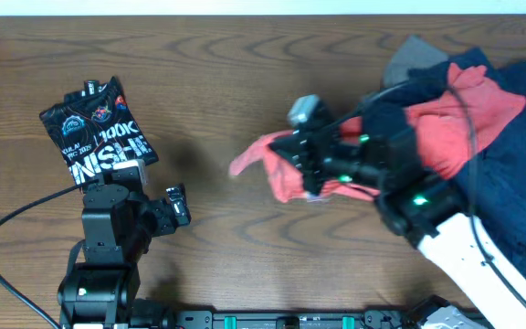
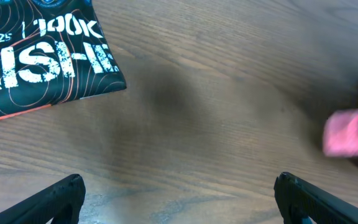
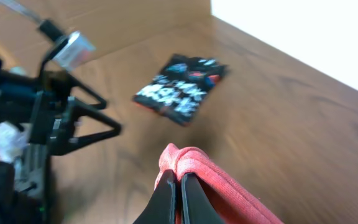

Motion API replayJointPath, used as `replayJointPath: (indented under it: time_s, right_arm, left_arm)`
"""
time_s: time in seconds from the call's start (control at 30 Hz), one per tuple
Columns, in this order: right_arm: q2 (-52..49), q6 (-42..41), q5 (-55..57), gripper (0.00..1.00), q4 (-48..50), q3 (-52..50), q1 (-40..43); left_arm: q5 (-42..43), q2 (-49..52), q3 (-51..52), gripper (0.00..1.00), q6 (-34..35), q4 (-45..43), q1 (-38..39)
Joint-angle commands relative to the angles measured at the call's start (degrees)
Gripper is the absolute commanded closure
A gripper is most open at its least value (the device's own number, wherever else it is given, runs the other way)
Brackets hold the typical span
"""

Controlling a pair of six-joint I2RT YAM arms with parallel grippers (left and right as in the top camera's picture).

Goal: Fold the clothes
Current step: 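Pull the coral t-shirt out of the pile toward table center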

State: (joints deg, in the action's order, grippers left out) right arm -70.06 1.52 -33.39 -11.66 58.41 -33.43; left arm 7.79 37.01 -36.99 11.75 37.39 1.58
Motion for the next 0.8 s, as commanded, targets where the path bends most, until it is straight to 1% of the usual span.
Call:
replayJointPath:
  time_s: [0.0,0.13,0.17,0.2,0.23,0.27,0.3,0.33,0.37,0.47,0.53,0.6,0.67,0.77]
  right_arm:
    - [-3.41,-0.83,0.92,0.99,1.09,0.2,-4.96]
    - [-7.72,-0.85,8.7,0.99,1.16,0.2,-8.37]
    - [-8.57,-0.87,11.63,0.97,1.11,0.2,-8.68]
    - [-9.05,-1.16,13.92,0.88,1.05,0.2,-8.7]
    - [-9.35,-2.25,17.49,0.63,0.9,0.2,-8.5]
    - [-9.33,-3.1,20.33,0.46,0.61,0.2,-8.15]
    - [-9.18,-3.87,23.34,0.32,0.28,0.2,-7.63]
    - [-8.79,-4.57,25.77,0.15,0.0,0.22,-7.04]
    - [-8.31,-5.51,28.76,0.01,-0.66,0.22,-6.16]
    - [-5.77,-9.68,37.22,0.01,-4.63,0.24,-2.97]
    - [-3.3,-12.98,42.27,0.01,-9.81,0.24,0.04]
    - [-1.03,-15.8,45.92,0.01,-15.61,0.24,3.34]
    - [0.94,-18.08,48.24,0.01,-21.64,0.24,7.23]
    - [2.64,-20.02,48.59,0.01,-29.42,0.24,13.25]
  left_arm:
    - [0.59,-0.02,-1.11,0.02,-0.72,-0.15,-0.33]
    - [0.59,-0.02,-1.11,0.02,-0.72,-0.17,-0.33]
    - [0.59,-0.02,-1.11,0.02,-0.72,-0.17,-0.33]
    - [0.59,-0.02,-1.11,0.02,-0.72,-0.22,-0.33]
    - [0.61,-0.02,-1.11,0.02,-0.72,-0.42,-0.33]
    - [0.61,-0.02,-1.11,0.02,-0.72,-0.57,-0.33]
    - [0.59,-0.02,-1.11,0.02,-0.72,-0.66,-0.33]
    - [0.61,-0.02,-1.11,0.02,-0.7,-0.83,-0.33]
    - [0.63,-0.02,-1.11,0.02,-0.68,-1.01,-0.33]
    - [0.63,-0.02,-1.11,0.02,2.64,-2.29,-0.33]
    - [0.63,0.15,-1.07,0.02,6.54,-3.74,-0.33]
    - [0.87,0.96,-0.94,0.02,8.96,-5.05,-0.17]
    - [3.85,2.69,-0.68,0.02,9.42,-6.86,0.2]
    - [8.9,7.65,-0.63,0.02,10.08,-9.46,1.7]
